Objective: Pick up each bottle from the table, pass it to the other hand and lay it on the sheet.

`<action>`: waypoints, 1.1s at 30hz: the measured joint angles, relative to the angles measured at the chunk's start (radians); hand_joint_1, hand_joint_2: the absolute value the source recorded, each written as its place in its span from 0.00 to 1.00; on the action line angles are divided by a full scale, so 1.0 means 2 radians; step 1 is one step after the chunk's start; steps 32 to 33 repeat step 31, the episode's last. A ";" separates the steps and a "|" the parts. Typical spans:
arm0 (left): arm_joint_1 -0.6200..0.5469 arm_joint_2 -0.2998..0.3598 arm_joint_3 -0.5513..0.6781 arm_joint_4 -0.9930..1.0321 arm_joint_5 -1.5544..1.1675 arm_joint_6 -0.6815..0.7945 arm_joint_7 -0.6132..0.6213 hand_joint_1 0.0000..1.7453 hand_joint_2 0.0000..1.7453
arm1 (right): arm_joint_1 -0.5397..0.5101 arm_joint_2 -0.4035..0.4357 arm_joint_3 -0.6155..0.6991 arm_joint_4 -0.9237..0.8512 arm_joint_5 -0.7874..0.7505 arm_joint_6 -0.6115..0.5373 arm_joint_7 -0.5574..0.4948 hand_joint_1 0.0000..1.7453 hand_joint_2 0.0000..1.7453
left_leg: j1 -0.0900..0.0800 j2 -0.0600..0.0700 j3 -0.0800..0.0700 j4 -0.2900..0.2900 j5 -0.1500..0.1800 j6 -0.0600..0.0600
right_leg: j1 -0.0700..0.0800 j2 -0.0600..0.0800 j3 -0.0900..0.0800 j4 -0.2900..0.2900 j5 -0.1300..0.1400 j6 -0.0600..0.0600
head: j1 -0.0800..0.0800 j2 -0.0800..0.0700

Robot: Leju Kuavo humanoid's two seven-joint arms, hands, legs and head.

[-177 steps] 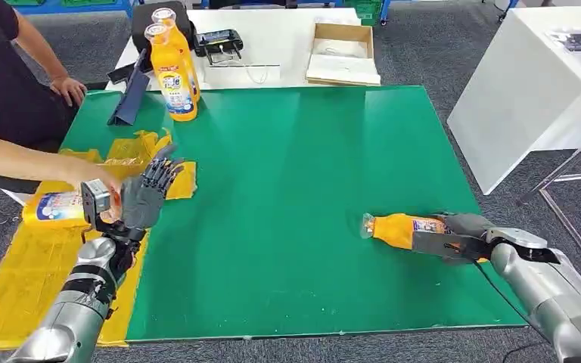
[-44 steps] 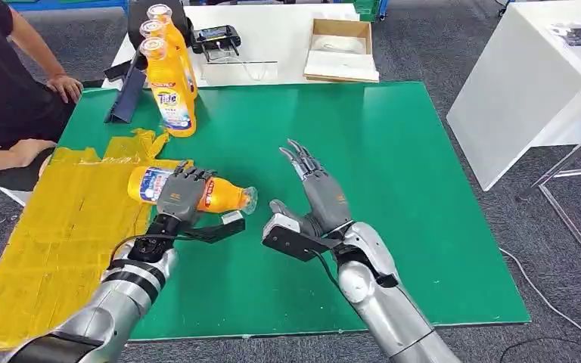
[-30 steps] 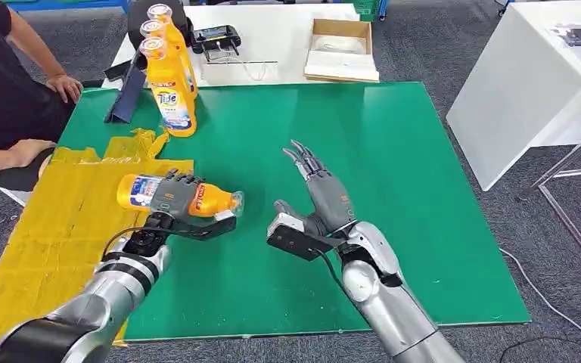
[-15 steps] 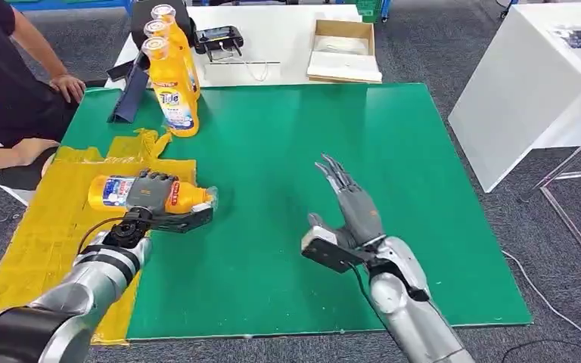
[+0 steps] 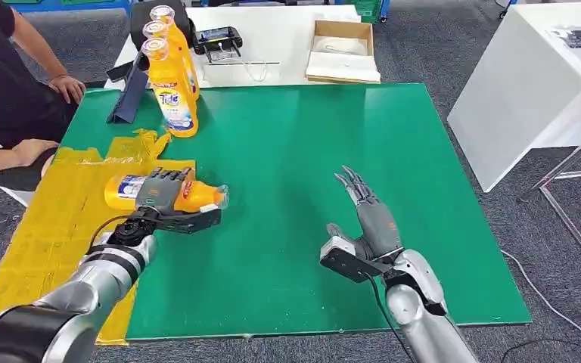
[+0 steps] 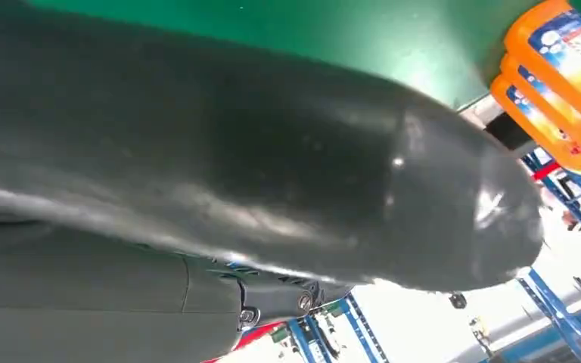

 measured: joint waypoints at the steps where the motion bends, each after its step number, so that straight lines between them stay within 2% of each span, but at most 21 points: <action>1: 0.005 0.000 0.005 -0.005 0.025 -0.006 -0.032 0.00 0.00 | 0.000 0.001 0.000 -0.001 0.003 0.002 0.002 0.00 0.00 | 0.000 0.000 0.000 0.000 0.000 0.000 | 0.000 0.000 0.000 0.000 0.000 0.000 | 0.000 0.000; 5: 0.038 0.006 0.015 -0.051 0.102 -0.024 -0.094 0.00 0.00 | 0.001 0.005 0.000 -0.003 0.017 0.003 0.007 0.00 0.00 | 0.000 0.000 0.000 0.000 0.000 0.000 | 0.000 0.000 0.000 0.000 0.000 0.000 | 0.000 0.000; 14: 0.074 0.031 0.024 -0.131 0.153 -0.037 -0.083 0.00 0.00 | 0.005 0.006 -0.009 -0.006 0.024 0.002 0.011 0.00 0.00 | 0.000 0.000 0.000 0.000 0.000 0.000 | 0.000 0.000 0.000 0.000 0.000 0.000 | 0.000 0.000; 19: 0.076 0.036 0.046 -0.153 0.227 -0.054 -0.109 0.00 0.00 | 0.009 0.007 -0.015 -0.009 0.030 -0.010 0.008 0.00 0.00 | 0.000 0.000 0.000 0.000 0.000 0.000 | 0.000 0.000 -0.001 0.000 0.000 0.000 | 0.000 0.000; 23: 0.084 0.013 0.084 -0.211 0.413 -0.175 -0.158 0.00 0.00 | 0.027 0.027 -0.031 -0.026 -0.002 -0.053 -0.037 0.00 0.00 | 0.000 0.000 -0.001 0.000 0.000 0.000 | 0.000 0.000 -0.001 0.000 0.000 0.000 | 0.000 0.000; 26: 0.103 -0.027 0.098 -0.274 0.537 -0.236 -0.182 0.00 0.00 | 0.046 0.043 -0.048 -0.053 -0.044 -0.068 -0.085 0.00 0.00 | 0.000 -0.001 -0.001 0.000 0.000 0.000 | -0.001 0.000 -0.001 0.000 0.000 0.000 | 0.000 0.000; 29: 0.126 -0.057 0.092 -0.326 0.622 -0.298 -0.195 0.00 0.00 | 0.060 0.053 -0.060 -0.077 -0.060 -0.066 -0.100 0.00 0.00 | -0.001 0.000 -0.001 0.000 0.000 0.000 | -0.001 0.000 -0.001 0.000 0.000 0.000 | 0.000 0.000; 33: 0.138 -0.068 0.087 -0.353 0.641 -0.302 -0.199 0.00 0.00 | 0.065 0.055 -0.064 -0.088 -0.065 -0.056 -0.103 0.00 0.00 | -0.001 0.001 -0.001 0.000 0.000 0.000 | -0.001 0.001 -0.002 0.000 0.000 0.000 | 0.000 0.000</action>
